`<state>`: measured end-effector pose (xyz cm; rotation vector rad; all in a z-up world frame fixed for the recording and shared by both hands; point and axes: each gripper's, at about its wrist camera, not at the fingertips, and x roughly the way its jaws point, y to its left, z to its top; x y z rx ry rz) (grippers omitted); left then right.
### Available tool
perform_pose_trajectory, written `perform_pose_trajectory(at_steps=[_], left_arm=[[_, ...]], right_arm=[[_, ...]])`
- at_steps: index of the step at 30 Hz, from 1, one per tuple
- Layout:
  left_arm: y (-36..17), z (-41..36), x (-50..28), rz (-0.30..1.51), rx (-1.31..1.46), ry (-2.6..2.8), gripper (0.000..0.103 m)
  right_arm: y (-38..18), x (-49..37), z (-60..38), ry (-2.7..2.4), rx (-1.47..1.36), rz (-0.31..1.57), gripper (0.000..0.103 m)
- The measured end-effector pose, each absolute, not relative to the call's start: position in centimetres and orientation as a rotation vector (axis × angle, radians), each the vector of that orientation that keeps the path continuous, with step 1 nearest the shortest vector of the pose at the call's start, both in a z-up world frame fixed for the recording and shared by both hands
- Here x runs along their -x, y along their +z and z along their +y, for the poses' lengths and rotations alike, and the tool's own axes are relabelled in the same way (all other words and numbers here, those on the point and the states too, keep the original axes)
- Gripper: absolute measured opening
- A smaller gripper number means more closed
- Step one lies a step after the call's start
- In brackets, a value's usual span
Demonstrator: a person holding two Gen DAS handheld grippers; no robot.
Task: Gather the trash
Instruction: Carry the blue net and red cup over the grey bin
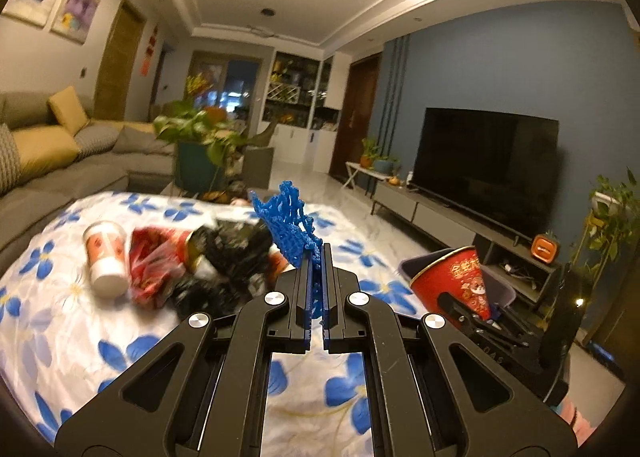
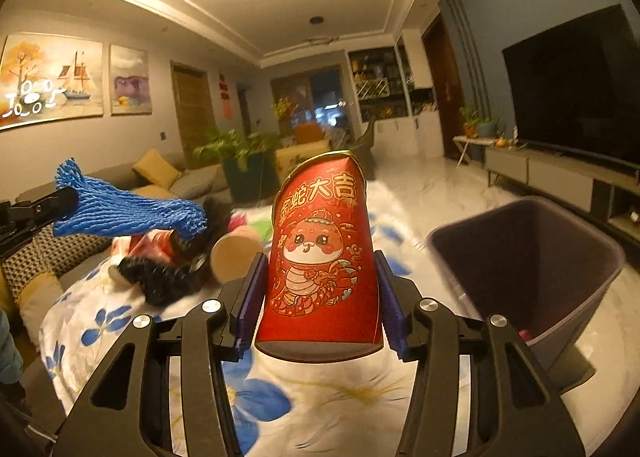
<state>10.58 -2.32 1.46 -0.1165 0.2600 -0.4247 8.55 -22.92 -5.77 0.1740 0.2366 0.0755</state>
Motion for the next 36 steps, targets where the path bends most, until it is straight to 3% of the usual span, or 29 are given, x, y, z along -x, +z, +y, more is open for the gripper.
perform_pose_trajectory(at_steps=[15, 26, 36], left_arm=[[3.9, -14.7, -15.3, 0.217, 0.049, -0.665, 0.002], [2.1, -23.1, -19.1, 0.263, 0.025, -0.788, 0.002], [0.0, -26.0, -21.3, 0.315, 0.013, -0.824, 0.002]], right_arm=[[-2.9, -6.2, -30.9, -0.220, -0.172, 0.112, 0.052], [-3.0, -7.6, -33.1, -0.358, -0.180, 0.076, 0.052], [-4.0, -8.5, -33.4, -0.386, -0.174, 0.074, 0.052]])
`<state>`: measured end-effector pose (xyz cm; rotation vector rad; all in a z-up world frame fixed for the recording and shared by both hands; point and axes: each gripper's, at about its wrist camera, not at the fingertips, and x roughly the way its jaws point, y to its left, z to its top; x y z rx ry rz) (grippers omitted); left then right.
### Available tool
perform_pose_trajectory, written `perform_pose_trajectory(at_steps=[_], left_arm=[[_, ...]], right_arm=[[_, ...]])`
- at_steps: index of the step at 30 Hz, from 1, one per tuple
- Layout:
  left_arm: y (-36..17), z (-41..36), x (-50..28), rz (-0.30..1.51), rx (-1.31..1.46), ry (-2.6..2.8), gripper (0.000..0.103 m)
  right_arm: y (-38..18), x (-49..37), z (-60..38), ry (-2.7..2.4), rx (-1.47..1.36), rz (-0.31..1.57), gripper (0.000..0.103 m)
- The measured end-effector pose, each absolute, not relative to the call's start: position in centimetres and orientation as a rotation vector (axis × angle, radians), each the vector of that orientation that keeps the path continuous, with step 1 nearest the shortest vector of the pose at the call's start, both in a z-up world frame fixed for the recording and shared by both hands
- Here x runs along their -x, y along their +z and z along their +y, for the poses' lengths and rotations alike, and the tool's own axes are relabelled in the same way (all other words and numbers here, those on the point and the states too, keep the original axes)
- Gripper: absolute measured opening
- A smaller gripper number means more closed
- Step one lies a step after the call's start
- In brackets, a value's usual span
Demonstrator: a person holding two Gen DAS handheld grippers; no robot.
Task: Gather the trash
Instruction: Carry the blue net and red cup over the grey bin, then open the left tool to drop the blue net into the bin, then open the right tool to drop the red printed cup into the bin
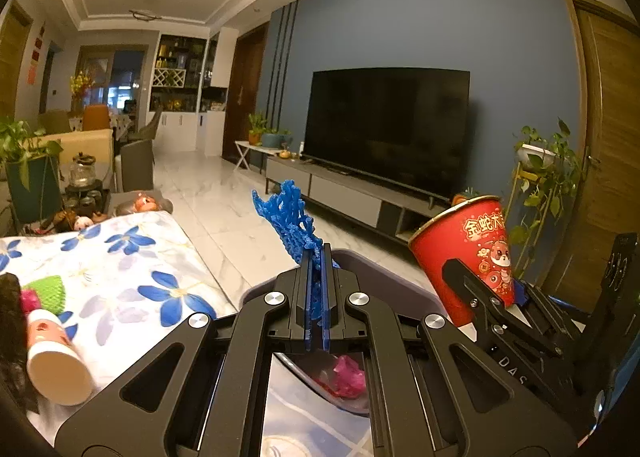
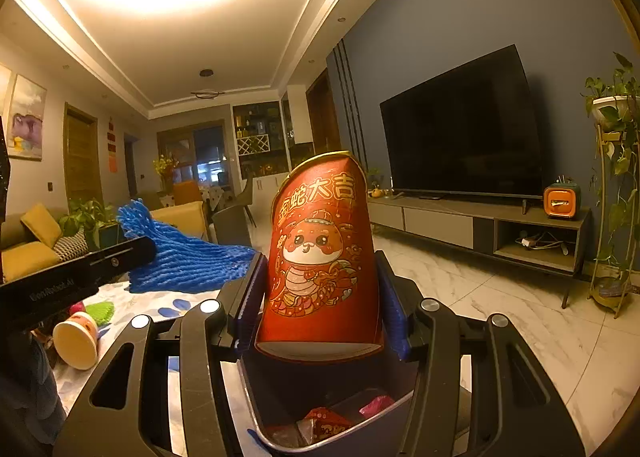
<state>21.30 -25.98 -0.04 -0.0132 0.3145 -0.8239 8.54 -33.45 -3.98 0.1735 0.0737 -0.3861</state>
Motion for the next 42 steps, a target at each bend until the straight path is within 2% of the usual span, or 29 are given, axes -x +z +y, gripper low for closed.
perform_pose_trajectory(at_steps=[20, 21, 23, 24, 25, 27, 28, 29, 30, 42], left_arm=[[-2.4, -29.0, -24.5, 0.427, 0.030, -0.922, 0.004], [-2.8, -29.2, -24.9, 0.448, 0.029, -0.919, 0.009], [-3.3, -29.1, -25.4, 0.476, 0.027, -0.886, 0.032], [-3.5, -28.8, -25.6, 0.480, 0.034, -0.873, 0.050], [-3.7, -28.1, -26.0, 0.476, 0.060, -0.848, 0.062], [-3.8, -27.0, -26.4, 0.470, 0.087, -0.809, 0.074], [-3.8, -26.2, -26.6, 0.471, 0.104, -0.782, 0.077], [-3.8, -25.6, -26.8, 0.472, 0.118, -0.766, 0.079], [-3.7, -24.6, -26.9, 0.470, 0.133, -0.742, 0.083], [-3.5, -16.5, -23.7, 0.359, 0.120, -0.443, 0.095]], right_arm=[[-3.3, -9.9, -32.5, -0.408, -0.167, 0.090, 0.053], [-3.3, -10.0, -32.3, -0.408, -0.163, 0.093, 0.053], [-3.3, -10.2, -32.0, -0.408, -0.161, 0.100, 0.054], [-3.4, -10.3, -31.9, -0.408, -0.162, 0.104, 0.054], [-3.5, -10.6, -31.9, -0.407, -0.163, 0.109, 0.054], [-3.7, -11.2, -31.9, -0.404, -0.169, 0.123, 0.055], [-3.9, -11.5, -31.9, -0.401, -0.174, 0.129, 0.059], [-4.1, -11.8, -32.0, -0.395, -0.180, 0.134, 0.073], [-4.2, -12.0, -32.0, -0.397, -0.189, 0.135, 0.079], [-3.7, -10.3, -30.0, -0.382, -0.153, 0.145, 0.084]])
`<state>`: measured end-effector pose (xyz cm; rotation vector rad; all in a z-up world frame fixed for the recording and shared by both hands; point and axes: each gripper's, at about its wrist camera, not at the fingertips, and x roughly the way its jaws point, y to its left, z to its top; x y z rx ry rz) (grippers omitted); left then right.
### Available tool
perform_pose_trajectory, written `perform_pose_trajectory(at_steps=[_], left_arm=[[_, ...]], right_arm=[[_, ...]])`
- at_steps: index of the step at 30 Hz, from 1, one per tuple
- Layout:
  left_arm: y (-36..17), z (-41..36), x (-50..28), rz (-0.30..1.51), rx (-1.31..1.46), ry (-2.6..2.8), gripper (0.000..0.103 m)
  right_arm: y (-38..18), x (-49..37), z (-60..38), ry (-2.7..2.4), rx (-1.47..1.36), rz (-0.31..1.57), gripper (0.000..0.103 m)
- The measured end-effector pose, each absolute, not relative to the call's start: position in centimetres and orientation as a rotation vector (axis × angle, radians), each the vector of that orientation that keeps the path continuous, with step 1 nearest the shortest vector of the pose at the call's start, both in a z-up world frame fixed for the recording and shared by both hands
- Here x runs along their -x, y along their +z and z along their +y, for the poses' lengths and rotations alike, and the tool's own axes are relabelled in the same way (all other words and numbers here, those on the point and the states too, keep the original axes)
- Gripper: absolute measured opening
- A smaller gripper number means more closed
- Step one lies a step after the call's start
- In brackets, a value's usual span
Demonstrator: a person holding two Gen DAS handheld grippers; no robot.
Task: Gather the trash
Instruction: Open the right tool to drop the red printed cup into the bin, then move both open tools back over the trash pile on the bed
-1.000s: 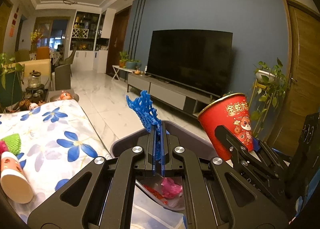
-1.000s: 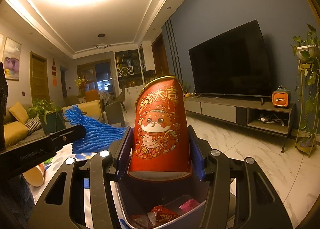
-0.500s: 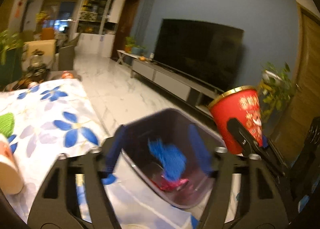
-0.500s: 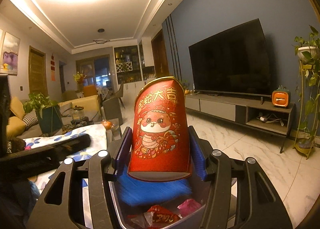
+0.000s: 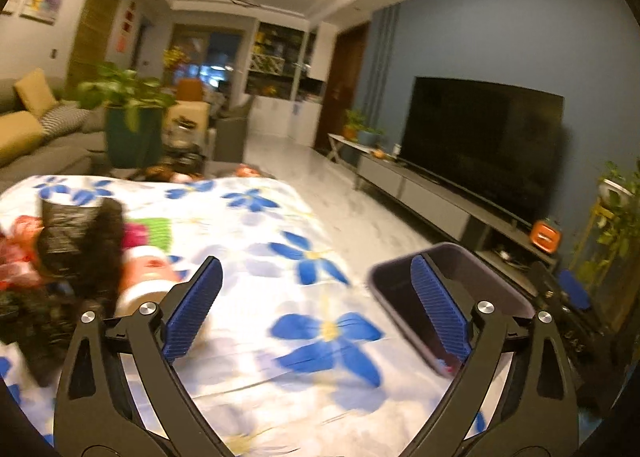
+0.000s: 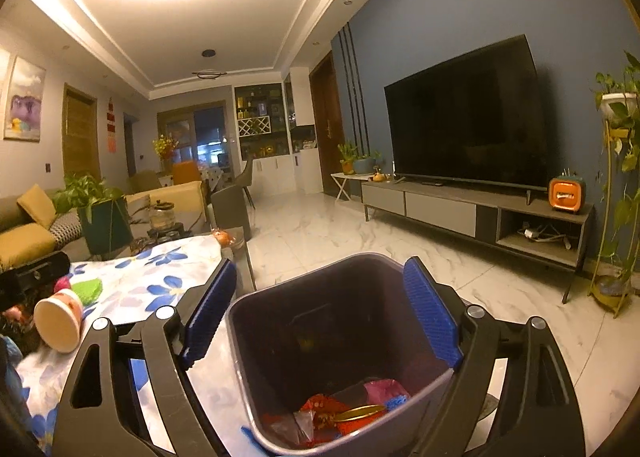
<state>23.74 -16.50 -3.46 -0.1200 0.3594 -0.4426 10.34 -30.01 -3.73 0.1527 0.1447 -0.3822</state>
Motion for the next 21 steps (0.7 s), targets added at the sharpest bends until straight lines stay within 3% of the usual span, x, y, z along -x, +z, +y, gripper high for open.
perform_pose_trajectory(at_steps=[21], left_arm=[[-4.9, -1.5, -17.5, 0.305, 0.151, -0.048, 0.096]], right_arm=[[-4.0, -10.3, -19.6, -0.115, -0.135, 0.183, 0.084]])
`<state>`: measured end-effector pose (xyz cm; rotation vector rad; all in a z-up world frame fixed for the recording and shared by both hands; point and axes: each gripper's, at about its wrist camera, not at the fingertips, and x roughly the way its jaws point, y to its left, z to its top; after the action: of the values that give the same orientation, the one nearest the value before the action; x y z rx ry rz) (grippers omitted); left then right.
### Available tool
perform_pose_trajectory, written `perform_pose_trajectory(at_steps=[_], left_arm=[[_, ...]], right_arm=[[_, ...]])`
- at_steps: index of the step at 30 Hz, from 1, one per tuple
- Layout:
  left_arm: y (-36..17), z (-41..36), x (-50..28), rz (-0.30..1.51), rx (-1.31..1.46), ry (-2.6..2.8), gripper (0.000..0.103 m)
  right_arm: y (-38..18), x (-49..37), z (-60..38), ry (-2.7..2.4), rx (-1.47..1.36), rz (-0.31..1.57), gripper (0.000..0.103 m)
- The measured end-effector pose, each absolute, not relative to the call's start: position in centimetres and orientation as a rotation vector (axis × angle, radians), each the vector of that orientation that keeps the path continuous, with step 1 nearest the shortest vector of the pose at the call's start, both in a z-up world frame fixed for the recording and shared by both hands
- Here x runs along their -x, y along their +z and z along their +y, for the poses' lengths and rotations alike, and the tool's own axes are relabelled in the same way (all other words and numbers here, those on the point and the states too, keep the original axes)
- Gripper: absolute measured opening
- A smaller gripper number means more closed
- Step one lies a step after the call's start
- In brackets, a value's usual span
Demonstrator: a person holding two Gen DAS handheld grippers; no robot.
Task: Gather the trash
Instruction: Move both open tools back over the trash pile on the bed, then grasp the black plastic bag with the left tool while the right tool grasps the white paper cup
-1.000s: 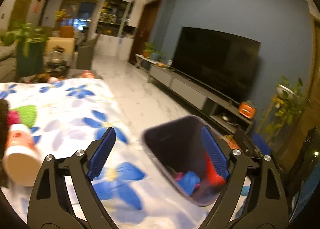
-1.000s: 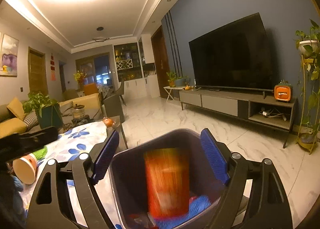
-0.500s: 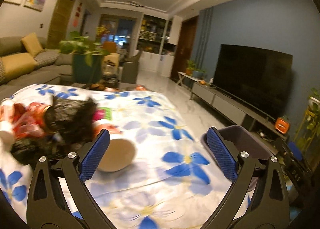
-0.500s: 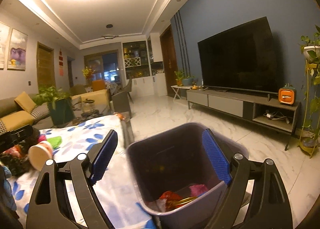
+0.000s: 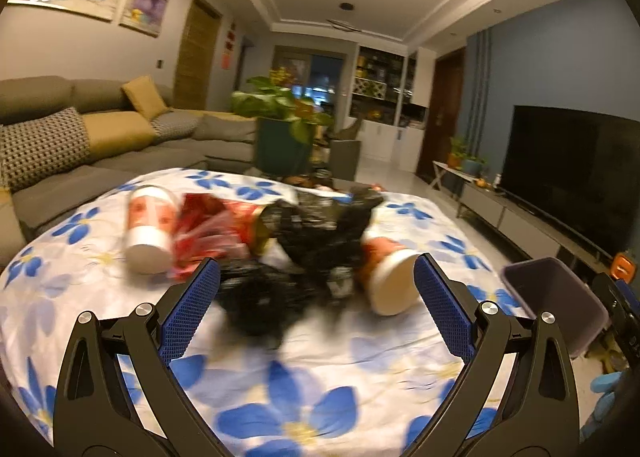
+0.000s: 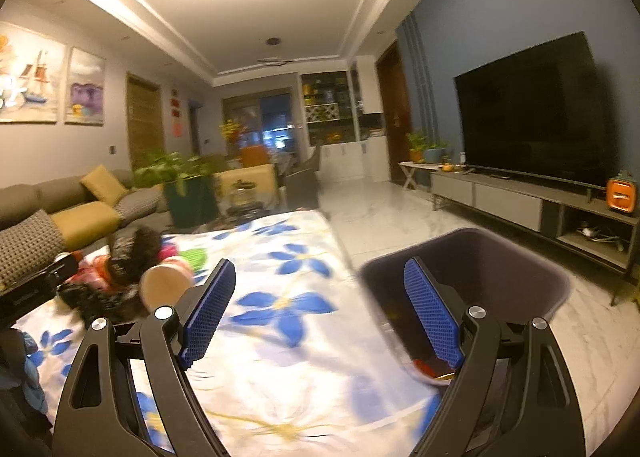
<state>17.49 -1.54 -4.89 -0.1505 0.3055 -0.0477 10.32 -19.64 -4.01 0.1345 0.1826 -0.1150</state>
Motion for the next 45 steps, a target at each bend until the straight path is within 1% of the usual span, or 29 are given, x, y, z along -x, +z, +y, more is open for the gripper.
perform_pose_trajectory(at_steps=[8, 12, 15, 17, 19, 20, 22, 23, 24, 26, 28, 30, 32, 35, 42, 45], left_arm=[[-5.6, 1.9, -17.1, 0.324, 0.153, -0.009, 0.096], [-5.8, 2.2, -17.5, 0.337, 0.147, -0.020, 0.096], [-6.3, 2.1, -18.4, 0.367, 0.141, -0.053, 0.091], [-6.7, 2.1, -19.3, 0.402, 0.143, -0.076, 0.084], [-7.1, 2.1, -20.3, 0.429, 0.141, -0.093, 0.072], [-7.3, 2.0, -20.7, 0.444, 0.139, -0.102, 0.068], [-7.8, 1.8, -21.4, 0.480, 0.129, -0.117, 0.049], [-8.2, 1.7, -21.8, 0.499, 0.123, -0.123, 0.044], [-8.4, 1.7, -22.0, 0.510, 0.122, -0.128, 0.031], [-9.0, 1.9, -22.4, 0.539, 0.140, -0.147, 0.018], [-9.2, 2.4, -22.5, 0.542, 0.171, -0.163, 0.013], [-9.2, 2.8, -22.4, 0.537, 0.192, -0.175, 0.006], [-9.1, 3.0, -21.9, 0.522, 0.193, -0.174, 0.004], [-8.5, 3.8, -20.6, 0.481, 0.213, -0.164, 0.003], [-6.8, 5.9, -18.1, 0.383, 0.231, -0.086, 0.003], [-6.7, 5.8, -18.0, 0.384, 0.214, -0.096, 0.003]], right_arm=[[-4.4, -11.6, -14.6, -0.023, -0.108, 0.185, 0.083], [-4.8, -12.4, -12.6, 0.013, -0.106, 0.200, 0.080], [-5.0, -13.0, -11.7, 0.034, -0.106, 0.208, 0.079], [-5.2, -13.3, -11.1, 0.041, -0.105, 0.211, 0.079], [-5.3, -14.0, -10.5, 0.052, -0.105, 0.219, 0.079], [-5.4, -14.2, -10.3, 0.056, -0.105, 0.222, 0.077], [-5.7, -15.1, -9.8, 0.070, -0.110, 0.239, 0.074], [-5.9, -15.5, -9.6, 0.077, -0.115, 0.248, 0.073], [-6.0, -15.9, -9.4, 0.083, -0.118, 0.256, 0.072], [-6.3, -16.8, -9.0, 0.097, -0.125, 0.272, 0.070], [-6.6, -17.3, -8.6, 0.109, -0.134, 0.286, 0.067], [-6.8, -18.2, -8.2, 0.121, -0.149, 0.308, 0.062], [-6.9, -18.7, -8.0, 0.129, -0.152, 0.325, 0.058], [-7.0, -19.6, -7.2, 0.153, -0.152, 0.342, 0.054], [-6.8, -21.4, -5.0, 0.188, -0.133, 0.367, 0.046], [-6.9, -22.0, -4.5, 0.193, -0.132, 0.383, 0.043]])
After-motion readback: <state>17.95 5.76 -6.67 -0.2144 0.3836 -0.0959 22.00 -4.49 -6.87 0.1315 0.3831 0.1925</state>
